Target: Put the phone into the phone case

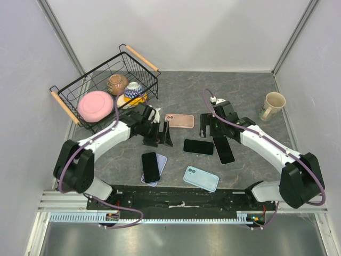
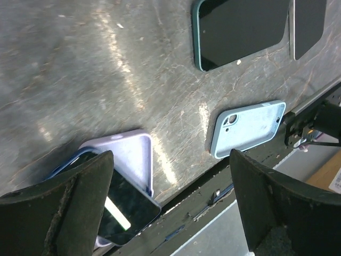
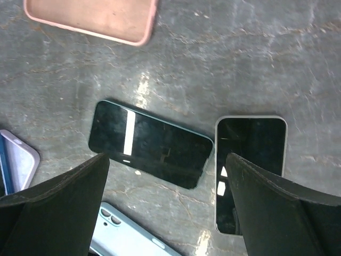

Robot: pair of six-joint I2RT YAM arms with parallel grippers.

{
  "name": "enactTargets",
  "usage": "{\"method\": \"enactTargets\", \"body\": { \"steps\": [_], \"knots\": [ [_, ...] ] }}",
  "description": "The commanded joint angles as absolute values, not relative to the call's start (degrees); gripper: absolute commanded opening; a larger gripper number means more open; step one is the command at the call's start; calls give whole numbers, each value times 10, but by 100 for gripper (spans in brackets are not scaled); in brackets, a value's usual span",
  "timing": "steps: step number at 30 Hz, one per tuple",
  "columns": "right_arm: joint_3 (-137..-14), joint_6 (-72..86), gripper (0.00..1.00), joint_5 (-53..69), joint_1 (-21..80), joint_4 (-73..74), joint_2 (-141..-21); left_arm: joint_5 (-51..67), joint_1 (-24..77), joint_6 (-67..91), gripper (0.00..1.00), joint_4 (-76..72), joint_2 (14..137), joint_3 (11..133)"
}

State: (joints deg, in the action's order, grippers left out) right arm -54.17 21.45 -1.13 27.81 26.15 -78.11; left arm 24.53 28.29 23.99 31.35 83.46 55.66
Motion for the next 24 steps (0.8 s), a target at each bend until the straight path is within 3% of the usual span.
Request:
{"method": "enactTargets", "body": {
  "steps": [1, 12, 16, 24],
  "knots": [
    [-523, 242, 98, -46, 260, 307, -745, 261, 329, 272, 95, 257, 889, 610],
    [-502, 246, 94, -3, 215, 334, -719, 297, 399, 315, 95, 186, 983, 673],
    [-492, 264, 84, 34, 215, 318, -726, 262, 394, 311, 96, 191, 970, 667],
    [-489, 275, 73, 72, 221, 296, -768, 268, 340, 328, 98, 165, 916, 586]
  ]
}}
